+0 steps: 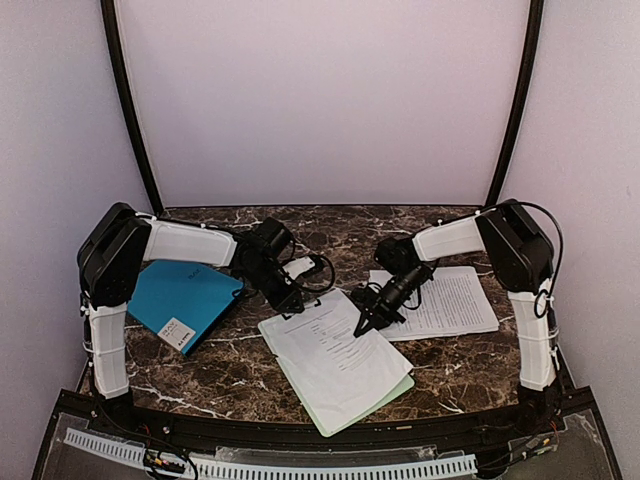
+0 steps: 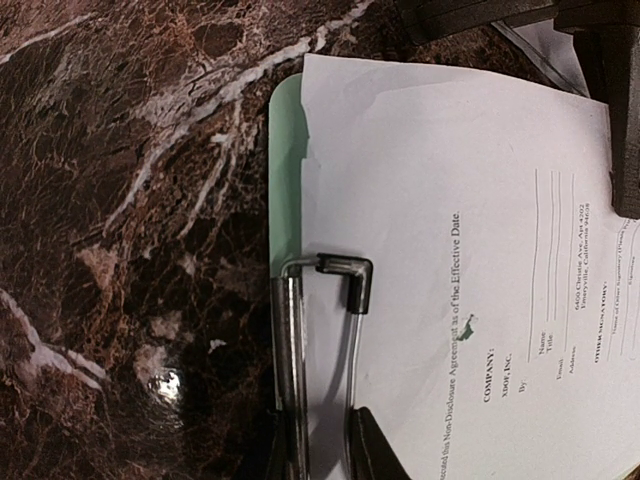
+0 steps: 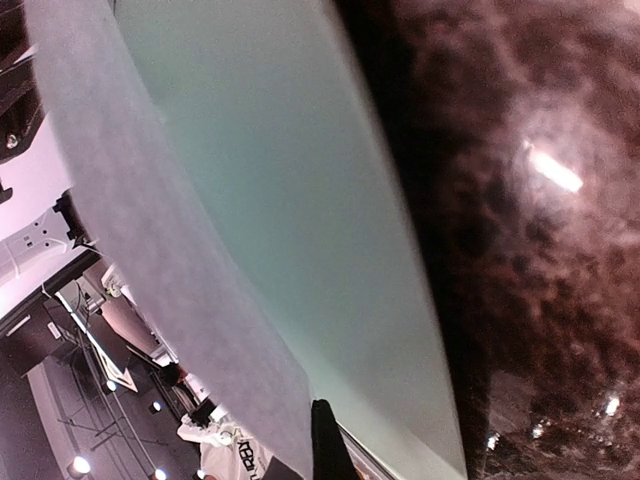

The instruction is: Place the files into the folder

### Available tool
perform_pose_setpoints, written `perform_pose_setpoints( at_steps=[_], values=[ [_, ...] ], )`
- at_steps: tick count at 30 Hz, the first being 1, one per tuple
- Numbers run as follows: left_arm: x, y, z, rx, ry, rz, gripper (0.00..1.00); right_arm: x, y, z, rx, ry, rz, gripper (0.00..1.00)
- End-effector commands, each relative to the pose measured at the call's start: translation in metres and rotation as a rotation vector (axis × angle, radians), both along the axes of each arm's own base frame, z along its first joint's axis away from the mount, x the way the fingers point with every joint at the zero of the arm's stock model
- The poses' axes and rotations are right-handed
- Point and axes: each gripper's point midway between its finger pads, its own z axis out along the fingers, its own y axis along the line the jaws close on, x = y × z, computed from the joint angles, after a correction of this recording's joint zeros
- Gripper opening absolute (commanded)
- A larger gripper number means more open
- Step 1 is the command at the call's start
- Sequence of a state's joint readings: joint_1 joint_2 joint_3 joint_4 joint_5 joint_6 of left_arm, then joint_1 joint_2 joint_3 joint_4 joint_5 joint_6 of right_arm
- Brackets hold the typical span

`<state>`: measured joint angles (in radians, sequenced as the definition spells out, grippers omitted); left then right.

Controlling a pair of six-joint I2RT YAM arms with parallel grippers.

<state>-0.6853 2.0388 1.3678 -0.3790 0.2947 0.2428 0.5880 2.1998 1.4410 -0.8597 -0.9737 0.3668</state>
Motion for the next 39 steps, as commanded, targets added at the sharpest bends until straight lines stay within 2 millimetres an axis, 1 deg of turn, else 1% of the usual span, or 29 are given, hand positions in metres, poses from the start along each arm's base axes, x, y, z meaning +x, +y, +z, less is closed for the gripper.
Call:
perform_pose_setpoints(
  at_steps=[1,16,21,29,39],
  values=[
    [-0.015,0.015,-0.024,0.085,0.046,0.000,0.01,0.002,-0.002,-0.005,-0.017,-0.019,0.023,0.00],
    [-0.016,0.015,-0.026,0.088,0.051,0.003,0.01,0.000,0.001,-0.005,-0.022,-0.030,0.034,0.00],
    [-0.015,0.015,-0.026,0.087,0.049,0.009,0.01,-0.001,0.004,0.001,-0.012,-0.037,0.029,0.00],
    [-0.014,0.016,-0.026,0.090,0.050,0.013,0.01,-0.005,0.008,0.003,-0.005,-0.035,0.019,0.00],
    [-0.015,0.016,-0.026,0.092,0.053,0.016,0.01,-0.006,0.007,0.002,-0.012,-0.037,0.018,0.00]
  ],
)
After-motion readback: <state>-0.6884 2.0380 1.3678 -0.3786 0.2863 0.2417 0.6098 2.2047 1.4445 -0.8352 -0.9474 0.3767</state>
